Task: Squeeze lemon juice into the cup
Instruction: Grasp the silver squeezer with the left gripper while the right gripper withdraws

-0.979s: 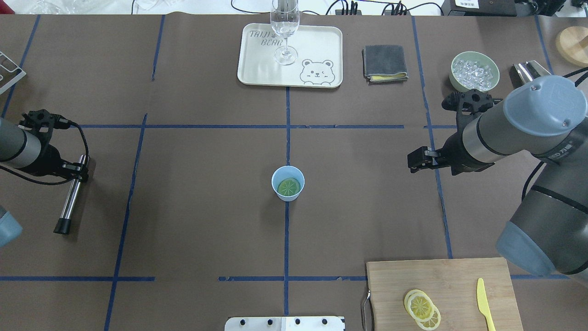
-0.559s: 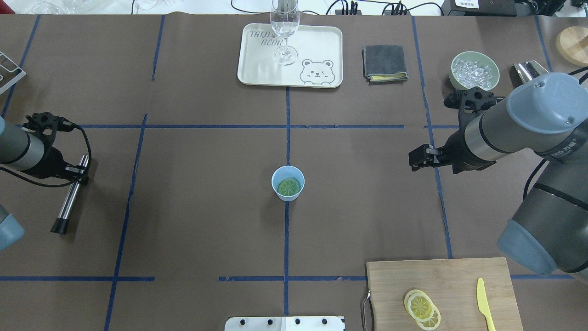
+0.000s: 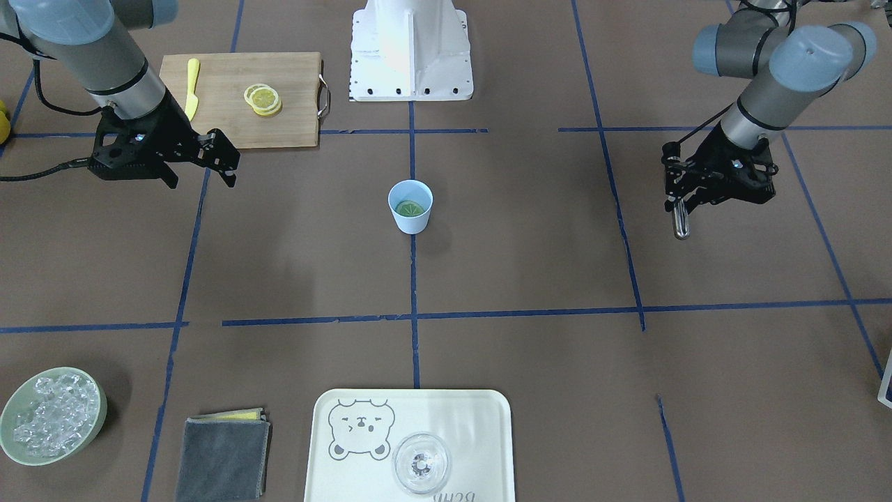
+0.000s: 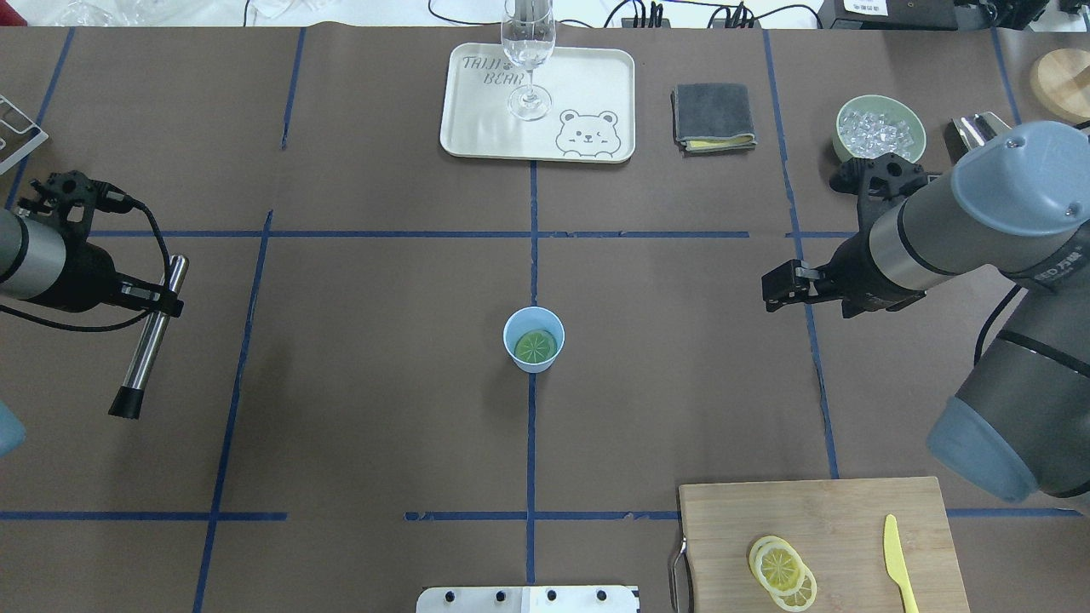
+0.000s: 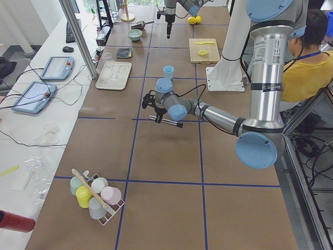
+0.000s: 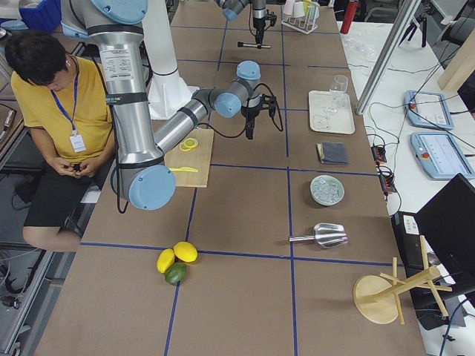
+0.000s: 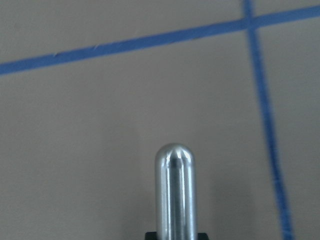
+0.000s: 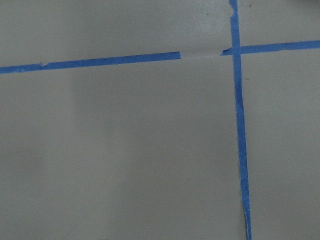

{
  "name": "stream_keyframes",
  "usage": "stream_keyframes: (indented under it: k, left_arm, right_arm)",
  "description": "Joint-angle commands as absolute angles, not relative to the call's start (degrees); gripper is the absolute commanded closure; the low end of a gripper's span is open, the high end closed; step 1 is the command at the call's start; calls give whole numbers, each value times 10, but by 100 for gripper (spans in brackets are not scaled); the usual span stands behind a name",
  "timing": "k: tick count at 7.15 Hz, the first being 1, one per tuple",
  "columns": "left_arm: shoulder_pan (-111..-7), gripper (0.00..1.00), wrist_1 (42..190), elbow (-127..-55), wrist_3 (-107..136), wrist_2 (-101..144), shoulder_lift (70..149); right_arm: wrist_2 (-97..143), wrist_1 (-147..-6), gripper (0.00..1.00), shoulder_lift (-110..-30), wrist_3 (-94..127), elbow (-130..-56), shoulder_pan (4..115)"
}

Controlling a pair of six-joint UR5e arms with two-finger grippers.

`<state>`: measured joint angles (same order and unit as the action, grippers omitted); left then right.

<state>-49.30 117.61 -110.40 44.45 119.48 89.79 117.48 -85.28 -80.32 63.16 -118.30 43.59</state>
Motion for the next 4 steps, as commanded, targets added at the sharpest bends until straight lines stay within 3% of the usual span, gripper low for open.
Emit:
stream_keyframes:
  k: [1, 4]
  left_arm:
    - [-492, 100, 1156, -1222, 508, 1146, 901]
    - [-371, 100, 1194, -1231, 615, 965, 1054]
  right_arm:
    - [1186, -853, 0, -808, 628, -1183, 455]
    - [1196, -853, 0, -820, 613, -1180, 483]
